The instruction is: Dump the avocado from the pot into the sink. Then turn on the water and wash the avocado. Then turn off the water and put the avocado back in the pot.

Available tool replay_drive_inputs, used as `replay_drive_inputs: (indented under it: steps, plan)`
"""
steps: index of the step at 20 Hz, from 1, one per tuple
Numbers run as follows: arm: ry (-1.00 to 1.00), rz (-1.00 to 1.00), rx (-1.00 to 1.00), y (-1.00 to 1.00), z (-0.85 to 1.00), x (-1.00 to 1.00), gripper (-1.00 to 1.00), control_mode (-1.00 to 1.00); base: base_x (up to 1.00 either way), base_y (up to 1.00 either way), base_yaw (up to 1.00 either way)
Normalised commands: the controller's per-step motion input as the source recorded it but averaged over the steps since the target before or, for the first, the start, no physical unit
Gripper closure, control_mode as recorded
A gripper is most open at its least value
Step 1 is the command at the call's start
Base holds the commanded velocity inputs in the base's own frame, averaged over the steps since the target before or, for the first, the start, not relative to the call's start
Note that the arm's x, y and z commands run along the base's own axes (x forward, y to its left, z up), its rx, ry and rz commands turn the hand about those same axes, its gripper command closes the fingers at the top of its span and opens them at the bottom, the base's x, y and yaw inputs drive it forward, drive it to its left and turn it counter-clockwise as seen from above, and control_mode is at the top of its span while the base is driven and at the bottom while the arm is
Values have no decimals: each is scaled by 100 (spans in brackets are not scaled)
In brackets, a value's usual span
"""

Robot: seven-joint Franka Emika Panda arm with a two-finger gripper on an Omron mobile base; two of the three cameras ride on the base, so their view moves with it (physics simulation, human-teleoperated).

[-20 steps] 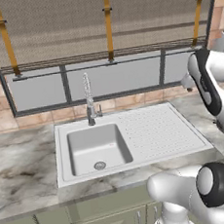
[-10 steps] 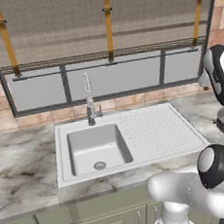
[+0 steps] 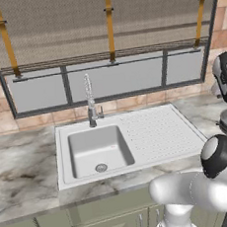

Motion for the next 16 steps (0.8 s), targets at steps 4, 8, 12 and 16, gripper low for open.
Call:
replay_drive_inputs:
  steps: [4, 8, 12, 16]
  plan:
    - [8, 0, -5, -34, -47, 0, -100, -100, 0, 0, 0]
    - [9, 0, -5, -26, -42, 0, -100, -100, 0, 0, 0]
    - [7, 0, -5, -22, -39, 1, -100, -100, 0, 0, 0]
    - [3, 0, -3, -17, -42, 0, -100, -100, 0, 0, 0]
